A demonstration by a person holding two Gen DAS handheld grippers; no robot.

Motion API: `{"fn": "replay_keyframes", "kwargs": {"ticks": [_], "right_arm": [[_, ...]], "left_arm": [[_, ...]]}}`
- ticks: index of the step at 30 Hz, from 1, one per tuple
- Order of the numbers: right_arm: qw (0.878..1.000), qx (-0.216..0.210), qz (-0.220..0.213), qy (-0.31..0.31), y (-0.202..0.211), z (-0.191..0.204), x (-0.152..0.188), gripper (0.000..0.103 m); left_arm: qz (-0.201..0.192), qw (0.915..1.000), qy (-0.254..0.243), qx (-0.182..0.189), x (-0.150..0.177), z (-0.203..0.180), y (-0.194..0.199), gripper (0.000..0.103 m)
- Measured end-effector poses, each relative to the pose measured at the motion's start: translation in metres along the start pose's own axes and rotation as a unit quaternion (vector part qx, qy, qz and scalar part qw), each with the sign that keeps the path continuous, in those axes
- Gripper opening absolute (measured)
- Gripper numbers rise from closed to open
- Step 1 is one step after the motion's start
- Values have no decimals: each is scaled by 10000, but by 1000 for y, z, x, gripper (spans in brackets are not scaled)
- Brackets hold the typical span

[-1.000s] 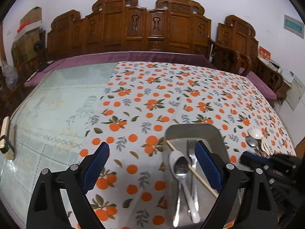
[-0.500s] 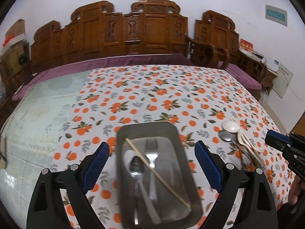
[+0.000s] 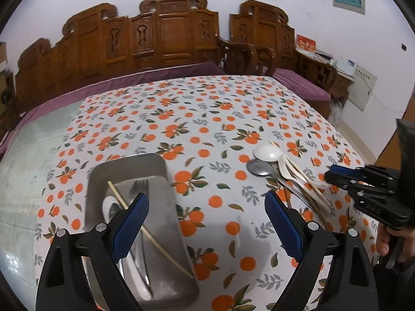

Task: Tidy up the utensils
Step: 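Reach the right gripper to the utensil pile and grasp a white plastic fork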

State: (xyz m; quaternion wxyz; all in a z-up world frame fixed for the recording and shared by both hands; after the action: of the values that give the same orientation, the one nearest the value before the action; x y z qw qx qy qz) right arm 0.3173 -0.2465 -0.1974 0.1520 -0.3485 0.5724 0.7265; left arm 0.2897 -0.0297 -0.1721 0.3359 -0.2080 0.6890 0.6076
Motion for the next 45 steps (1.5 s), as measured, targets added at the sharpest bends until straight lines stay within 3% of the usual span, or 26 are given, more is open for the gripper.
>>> {"fn": "replay_keyframes", "kwargs": {"ticks": [18, 22, 27, 34, 45], "right_arm": [[9974, -114, 712, 78, -61, -6, 0, 23], [9963, -66, 852, 108, -70, -8, 2, 12], [9965, -192, 812, 67, -66, -8, 0, 9], [9986, -323, 400, -134, -40, -17, -12, 6], [9975, -447, 444, -316, -40, -29, -8, 6]], "left_arm": [[242, 9990, -349, 162, 16, -36, -17, 87], [276, 9987, -398, 145, 19, -39, -19, 87], [326, 9984, -447, 114, 22, -42, -24, 87], [375, 9978, -531, 81, 26, -51, -32, 87], [402, 9969, -682, 18, 29, -69, -42, 87]]}}
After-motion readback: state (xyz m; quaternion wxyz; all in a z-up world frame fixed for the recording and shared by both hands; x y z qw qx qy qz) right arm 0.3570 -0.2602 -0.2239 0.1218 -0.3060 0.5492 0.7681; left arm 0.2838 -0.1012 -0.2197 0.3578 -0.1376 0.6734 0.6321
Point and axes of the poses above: each gripper's, at about its wrist camera, not at the fingertips, and y roughly against the way its jaws point, z to its left, x to its underside, the point moved 1 cm from there along -y, roughly the way its jaws point, and after that the axes turned 1 degree about -z, right-handed, at the moved point
